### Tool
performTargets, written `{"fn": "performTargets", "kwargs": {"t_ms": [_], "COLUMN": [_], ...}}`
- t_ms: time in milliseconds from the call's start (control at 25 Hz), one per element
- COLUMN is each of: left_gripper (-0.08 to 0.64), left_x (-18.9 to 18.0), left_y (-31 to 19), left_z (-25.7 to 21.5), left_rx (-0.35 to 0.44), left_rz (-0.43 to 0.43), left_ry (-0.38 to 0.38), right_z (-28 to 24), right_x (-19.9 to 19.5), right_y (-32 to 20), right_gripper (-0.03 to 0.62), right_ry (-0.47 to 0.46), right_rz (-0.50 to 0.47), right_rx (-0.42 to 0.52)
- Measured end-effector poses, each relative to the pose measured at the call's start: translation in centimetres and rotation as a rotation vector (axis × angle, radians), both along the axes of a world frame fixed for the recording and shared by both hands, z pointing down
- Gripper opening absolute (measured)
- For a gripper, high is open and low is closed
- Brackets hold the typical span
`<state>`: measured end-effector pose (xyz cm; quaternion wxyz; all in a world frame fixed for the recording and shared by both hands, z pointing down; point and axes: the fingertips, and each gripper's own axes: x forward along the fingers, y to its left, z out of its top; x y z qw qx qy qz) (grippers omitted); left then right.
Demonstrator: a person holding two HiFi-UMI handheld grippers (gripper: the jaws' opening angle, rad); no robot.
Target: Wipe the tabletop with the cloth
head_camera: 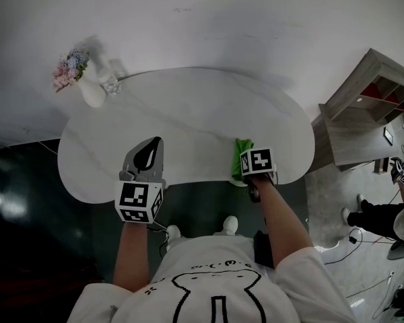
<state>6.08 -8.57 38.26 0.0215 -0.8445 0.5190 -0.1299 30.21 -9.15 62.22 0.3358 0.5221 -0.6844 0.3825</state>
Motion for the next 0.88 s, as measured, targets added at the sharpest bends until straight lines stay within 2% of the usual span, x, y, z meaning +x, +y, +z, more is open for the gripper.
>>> {"fn": "performTargets", "kwargs": {"t_ms": [560, 880], "left_gripper": [0.018, 0.018], "left_x": [0.6, 0.2], "left_y": [-0.4, -0.4], "left_z": [-0.4, -0.8], "left_rx": [0.01, 0.017], "left_rz": [0.029, 0.03], "left_ry": [-0.009, -0.008], "right_z": [0.2, 0.0], "right_x": [7.9, 11.6], "right_y": [1.6, 2.8], "right_gripper": [0.051, 0.049], "right_ry": [0.028, 0.106], "right_rz": [0.145, 0.183], "right_rx": [0.011, 0.02]}}
